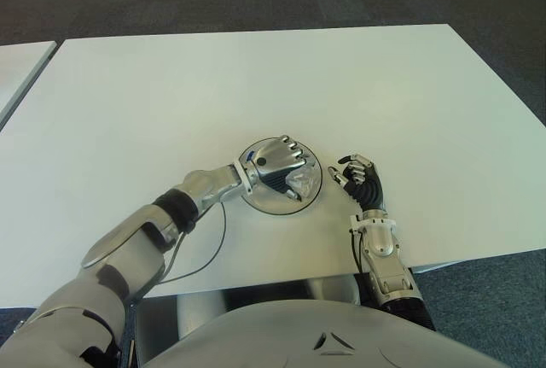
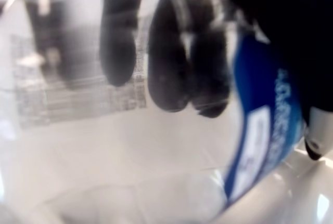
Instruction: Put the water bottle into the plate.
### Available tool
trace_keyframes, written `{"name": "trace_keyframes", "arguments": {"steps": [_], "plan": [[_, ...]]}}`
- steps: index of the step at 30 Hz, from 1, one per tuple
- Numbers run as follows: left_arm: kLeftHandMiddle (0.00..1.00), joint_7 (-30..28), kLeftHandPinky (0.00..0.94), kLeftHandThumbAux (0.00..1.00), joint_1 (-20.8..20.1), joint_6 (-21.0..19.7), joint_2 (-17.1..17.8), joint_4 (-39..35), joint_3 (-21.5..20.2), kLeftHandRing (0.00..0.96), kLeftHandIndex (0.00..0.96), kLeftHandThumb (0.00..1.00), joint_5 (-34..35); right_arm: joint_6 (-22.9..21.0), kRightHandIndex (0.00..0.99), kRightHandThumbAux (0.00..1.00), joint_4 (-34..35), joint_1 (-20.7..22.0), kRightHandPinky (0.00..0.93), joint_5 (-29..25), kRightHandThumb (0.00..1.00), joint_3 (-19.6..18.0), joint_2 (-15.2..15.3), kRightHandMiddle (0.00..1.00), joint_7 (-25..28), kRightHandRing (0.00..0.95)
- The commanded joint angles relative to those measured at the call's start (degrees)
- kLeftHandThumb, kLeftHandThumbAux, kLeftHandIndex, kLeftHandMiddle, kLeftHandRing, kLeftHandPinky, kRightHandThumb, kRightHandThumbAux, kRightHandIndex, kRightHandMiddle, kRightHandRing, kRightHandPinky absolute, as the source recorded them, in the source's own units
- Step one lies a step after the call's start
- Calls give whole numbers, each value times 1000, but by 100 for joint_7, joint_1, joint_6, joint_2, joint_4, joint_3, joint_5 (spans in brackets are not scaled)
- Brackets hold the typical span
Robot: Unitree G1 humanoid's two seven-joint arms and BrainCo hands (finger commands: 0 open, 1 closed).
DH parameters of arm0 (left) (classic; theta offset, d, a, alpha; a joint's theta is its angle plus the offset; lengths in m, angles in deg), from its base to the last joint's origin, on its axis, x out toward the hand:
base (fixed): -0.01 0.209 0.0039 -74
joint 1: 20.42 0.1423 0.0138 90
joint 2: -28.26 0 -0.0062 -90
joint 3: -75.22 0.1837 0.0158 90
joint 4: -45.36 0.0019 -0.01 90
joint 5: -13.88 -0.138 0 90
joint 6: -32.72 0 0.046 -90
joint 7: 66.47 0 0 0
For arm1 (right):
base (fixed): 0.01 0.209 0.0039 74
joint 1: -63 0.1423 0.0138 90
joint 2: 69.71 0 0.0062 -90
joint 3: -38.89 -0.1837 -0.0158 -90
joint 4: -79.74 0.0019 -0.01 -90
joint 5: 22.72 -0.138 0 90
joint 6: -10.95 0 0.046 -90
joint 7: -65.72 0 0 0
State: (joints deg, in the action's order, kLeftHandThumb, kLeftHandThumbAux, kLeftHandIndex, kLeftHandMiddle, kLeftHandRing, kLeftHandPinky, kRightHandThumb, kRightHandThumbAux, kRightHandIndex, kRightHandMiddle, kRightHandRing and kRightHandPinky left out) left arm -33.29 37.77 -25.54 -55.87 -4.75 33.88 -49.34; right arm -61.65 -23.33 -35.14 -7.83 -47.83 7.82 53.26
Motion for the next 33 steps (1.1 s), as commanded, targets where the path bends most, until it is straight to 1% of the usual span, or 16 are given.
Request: {"name": "trace_keyframes", "arguments": {"steps": [1,2,4,7,8,10,14,15,16,17,18,19,21,24,27,33], "plan": [[495,-158,783,661,109,104,83,292,304,814,441,845,-258,-53,436,729,-40,-22,725,-59,705,-20,-10,733,33,730],[493,-267,728,661,103,189,93,313,304,767,441,844,-178,-44,436,729,-47,-19,730,-63,705,-21,-12,736,31,733],[492,-386,670,661,92,288,104,342,305,715,440,842,-86,-35,436,729,-54,-16,730,-68,705,-21,-13,737,29,734],[490,-506,623,661,70,452,136,347,287,669,439,841,32,-37,436,729,-61,-13,725,-57,705,-16,-9,736,12,732],[517,-538,599,666,54,531,164,324,281,645,417,836,70,-41,436,729,-64,-11,722,-43,705,-13,-6,735,1,730],[535,-581,558,671,32,627,209,272,269,607,396,830,120,-44,436,729,-70,-7,719,-21,705,-7,0,733,-16,727],[531,-676,455,680,24,710,279,157,241,517,370,822,160,-38,436,730,-77,-12,721,7,705,4,6,729,-34,724],[490,-705,425,659,25,712,288,140,241,474,347,742,159,-38,436,730,-75,-14,721,8,705,5,5,729,-35,724],[429,-775,381,633,13,721,311,97,251,409,312,618,149,-38,436,730,-72,-15,721,8,705,5,4,729,-35,724],[348,-827,317,620,5,729,328,64,255,329,254,520,143,-38,436,730,-71,-15,720,8,705,5,2,730,-34,725],[319,-922,293,615,9,715,353,6,251,300,233,485,143,-38,436,730,-69,-16,720,3,705,3,-1,730,-31,725],[242,-991,217,615,16,703,370,-37,244,220,178,422,144,-39,436,730,-68,-16,716,0,705,2,-3,730,-28,725],[140,-1096,113,618,47,633,391,-112,226,114,104,340,136,-40,436,730,-68,-13,713,-9,705,-1,-9,730,-20,724],[62,-1138,42,618,75,539,425,-217,221,42,46,270,70,-40,436,729,-72,-7,713,-15,705,-4,-13,731,-14,724],[20,-1153,13,599,104,406,473,-354,230,13,15,211,-29,-20,436,729,-87,1,710,-22,705,-6,-14,730,-11,723],[2,-1293,1,548,186,272,555,-540,194,1,1,149,17,15,436,728,-115,20,726,-68,706,-12,-24,733,9,728]]}}
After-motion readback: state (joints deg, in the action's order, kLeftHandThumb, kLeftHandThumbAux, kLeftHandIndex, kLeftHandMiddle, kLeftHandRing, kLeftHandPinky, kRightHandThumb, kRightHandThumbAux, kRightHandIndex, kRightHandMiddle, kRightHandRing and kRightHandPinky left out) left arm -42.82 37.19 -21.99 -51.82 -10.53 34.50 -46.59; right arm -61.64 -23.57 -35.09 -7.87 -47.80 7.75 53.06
